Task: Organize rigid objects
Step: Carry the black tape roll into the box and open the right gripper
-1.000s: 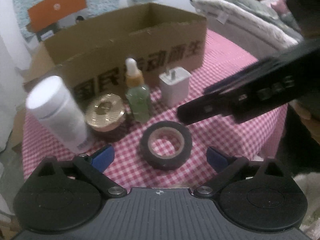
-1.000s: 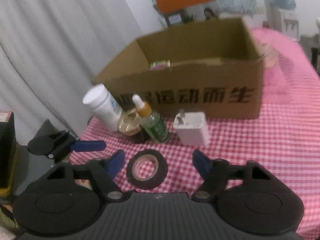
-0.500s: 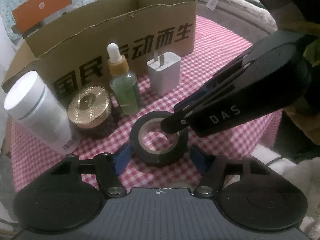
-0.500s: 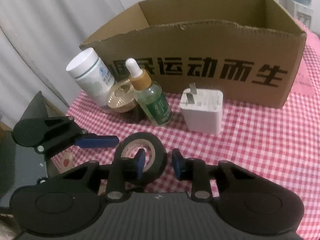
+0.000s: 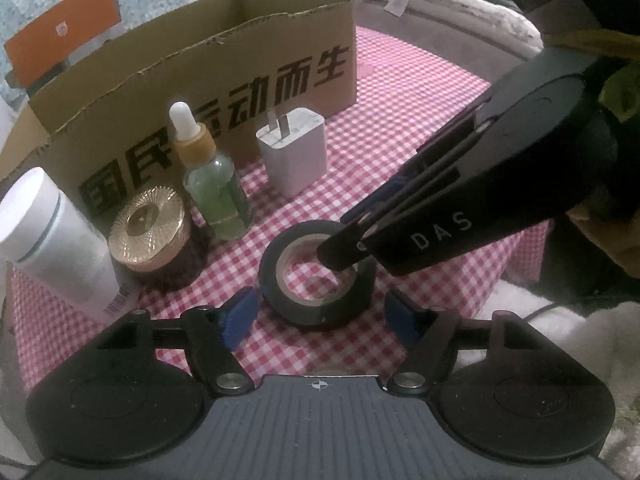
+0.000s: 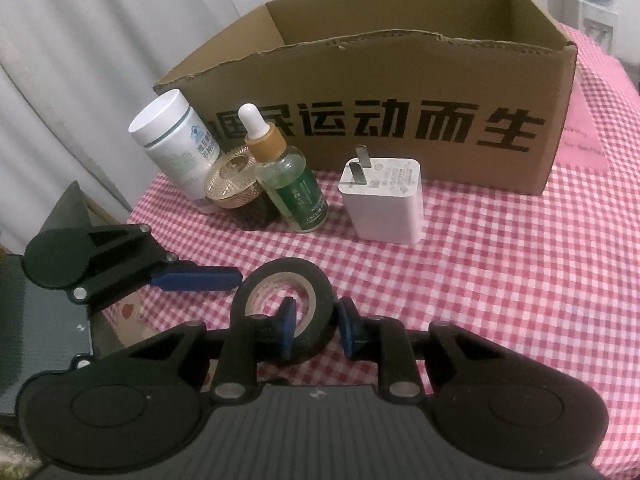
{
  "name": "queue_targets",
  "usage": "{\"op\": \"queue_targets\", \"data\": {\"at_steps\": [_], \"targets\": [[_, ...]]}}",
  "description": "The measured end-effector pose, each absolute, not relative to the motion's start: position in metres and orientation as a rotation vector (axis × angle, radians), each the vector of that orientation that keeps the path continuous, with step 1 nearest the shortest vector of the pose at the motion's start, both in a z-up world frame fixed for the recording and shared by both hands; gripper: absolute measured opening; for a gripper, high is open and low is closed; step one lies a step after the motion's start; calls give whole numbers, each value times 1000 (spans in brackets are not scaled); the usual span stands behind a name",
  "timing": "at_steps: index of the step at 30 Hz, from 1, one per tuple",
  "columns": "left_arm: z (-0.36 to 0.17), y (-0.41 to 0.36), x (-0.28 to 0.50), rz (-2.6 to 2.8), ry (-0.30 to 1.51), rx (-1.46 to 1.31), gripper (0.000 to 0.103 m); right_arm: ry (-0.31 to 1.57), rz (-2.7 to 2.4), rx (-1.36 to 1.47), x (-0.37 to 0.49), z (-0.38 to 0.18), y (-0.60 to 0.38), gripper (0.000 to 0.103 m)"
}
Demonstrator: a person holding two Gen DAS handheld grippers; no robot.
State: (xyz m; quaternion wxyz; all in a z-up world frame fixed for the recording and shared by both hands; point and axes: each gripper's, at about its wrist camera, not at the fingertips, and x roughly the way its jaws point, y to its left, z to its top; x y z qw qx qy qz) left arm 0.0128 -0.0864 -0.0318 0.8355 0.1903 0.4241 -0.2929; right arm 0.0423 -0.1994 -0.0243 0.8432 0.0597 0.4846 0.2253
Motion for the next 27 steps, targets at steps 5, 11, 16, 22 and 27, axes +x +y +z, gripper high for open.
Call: {"op": "queue_targets", "data": {"at_steps": [5, 11, 16, 22, 27], "targets": [[-32, -83, 20, -615, 905, 366, 66, 1016, 482, 129, 47, -30, -195, 24], [-29, -81, 20, -613, 899, 351, 65, 1005, 484, 131, 46, -29, -195, 25], [-16, -79, 13, -610, 855, 350, 64, 981, 478, 121, 40, -18, -194, 25], [32, -73, 4, -602, 723, 365, 64, 874, 480, 81, 31, 28, -193, 25], [78, -70, 16, -571, 611, 389, 64, 756, 507, 48, 42, 81, -195, 25]]}}
